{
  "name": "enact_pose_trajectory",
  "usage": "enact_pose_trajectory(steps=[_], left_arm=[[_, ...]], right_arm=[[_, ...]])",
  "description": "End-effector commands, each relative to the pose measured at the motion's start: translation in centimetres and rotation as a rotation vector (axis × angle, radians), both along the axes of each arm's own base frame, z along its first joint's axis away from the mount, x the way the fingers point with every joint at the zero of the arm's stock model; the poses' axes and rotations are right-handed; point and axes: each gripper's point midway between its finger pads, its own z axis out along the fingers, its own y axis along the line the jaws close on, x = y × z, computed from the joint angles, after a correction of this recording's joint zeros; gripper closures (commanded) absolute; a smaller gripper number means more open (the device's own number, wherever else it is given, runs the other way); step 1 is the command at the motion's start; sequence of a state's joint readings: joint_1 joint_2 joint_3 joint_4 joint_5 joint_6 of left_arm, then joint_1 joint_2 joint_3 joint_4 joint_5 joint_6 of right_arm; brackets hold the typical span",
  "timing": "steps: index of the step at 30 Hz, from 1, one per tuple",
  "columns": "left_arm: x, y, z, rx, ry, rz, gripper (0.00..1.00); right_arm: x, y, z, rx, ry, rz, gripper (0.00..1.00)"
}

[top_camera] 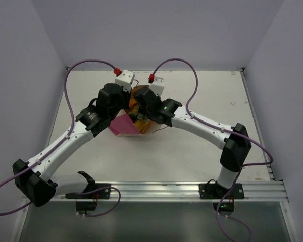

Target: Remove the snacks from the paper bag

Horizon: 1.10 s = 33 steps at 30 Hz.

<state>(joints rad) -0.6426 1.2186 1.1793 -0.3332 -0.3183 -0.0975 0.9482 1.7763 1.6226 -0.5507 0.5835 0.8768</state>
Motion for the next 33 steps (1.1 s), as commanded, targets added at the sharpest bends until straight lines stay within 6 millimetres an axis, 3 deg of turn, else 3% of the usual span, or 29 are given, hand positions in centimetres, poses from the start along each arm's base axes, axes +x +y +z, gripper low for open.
enact_pose_trajectory(steps=[1, 3, 4, 5, 9, 12, 15, 18, 19, 21, 22, 23, 28, 29, 31, 32, 33], left_arm=[[0.2, 0.0, 2.1, -0.078, -0.069, 0.026, 1.0], [0.2, 0.2, 2.2, -0.077, -0.074, 0.037, 1.0], [0.2, 0.2, 2.2, -0.077, -0.074, 0.039, 1.0], [0.2, 0.3, 2.1, -0.073, -0.074, 0.041, 1.0], [0.3, 0.7, 1.7, -0.057, -0.071, 0.057, 1.0], [0.2, 0.8, 1.6, -0.054, -0.069, 0.058, 1.0], [0.0, 0.6, 1.6, -0.064, -0.067, 0.047, 1.0], [-0.1, 0.5, 1.6, -0.075, -0.068, 0.045, 1.0], [-0.2, 0.4, 1.6, -0.08, -0.065, 0.04, 1.0], [-0.3, 0.1, 1.6, -0.099, -0.059, 0.032, 1.0], [-0.3, 0.1, 1.7, -0.103, -0.06, 0.033, 1.0], [-0.3, 0.1, 1.7, -0.106, -0.058, 0.032, 1.0], [-0.3, -0.2, 1.6, -0.124, -0.053, 0.03, 1.0], [-0.3, -0.2, 1.7, -0.126, -0.054, 0.031, 1.0], [-0.3, -0.1, 1.8, -0.128, -0.058, 0.033, 1.0], [-0.2, 0.0, 1.8, -0.124, -0.057, 0.037, 1.0], [-0.2, 0.1, 1.8, -0.122, -0.057, 0.045, 1.0]], right_arm=[[-0.5, -2.1, 5.2, 0.07, -0.097, -0.026, 1.0], [-1.1, -2.8, 5.5, 0.07, -0.115, -0.004, 1.0], [-1.6, -3.4, 7.2, 0.103, -0.144, 0.008, 1.0], [-2.0, -3.9, 7.2, 0.099, -0.144, 0.016, 1.0], [-3.6, -6.2, 10.2, 0.139, -0.211, 0.047, 1.0], [-4.1, -6.8, 12.1, 0.143, -0.268, 0.122, 1.0], [-3.6, -5.4, 11.5, 0.128, -0.266, 0.181, 1.0], [-3.7, -1.9, 10.5, 0.179, -0.247, 0.305, 1.0], [-3.3, -0.4, 8.7, 0.164, -0.214, 0.334, 1.0], [-3.3, 1.8, 8.3, 0.192, -0.192, 0.402, 1.0], [-3.0, 2.8, 6.8, 0.178, -0.168, 0.42, 1.0], [-2.9, 3.7, 7.1, 0.195, -0.178, 0.444, 1.0], [-2.1, 5.5, 5.8, 0.17, -0.168, 0.487, 1.0], [-2.0, 5.6, 5.4, 0.158, -0.161, 0.488, 0.97], [-2.2, 5.1, 5.3, 0.136, -0.15, 0.491, 0.8], [-2.4, 4.9, 5.6, 0.133, -0.153, 0.493, 0.65], [-2.8, 4.2, 7.0, 0.134, -0.181, 0.498, 0.61]])
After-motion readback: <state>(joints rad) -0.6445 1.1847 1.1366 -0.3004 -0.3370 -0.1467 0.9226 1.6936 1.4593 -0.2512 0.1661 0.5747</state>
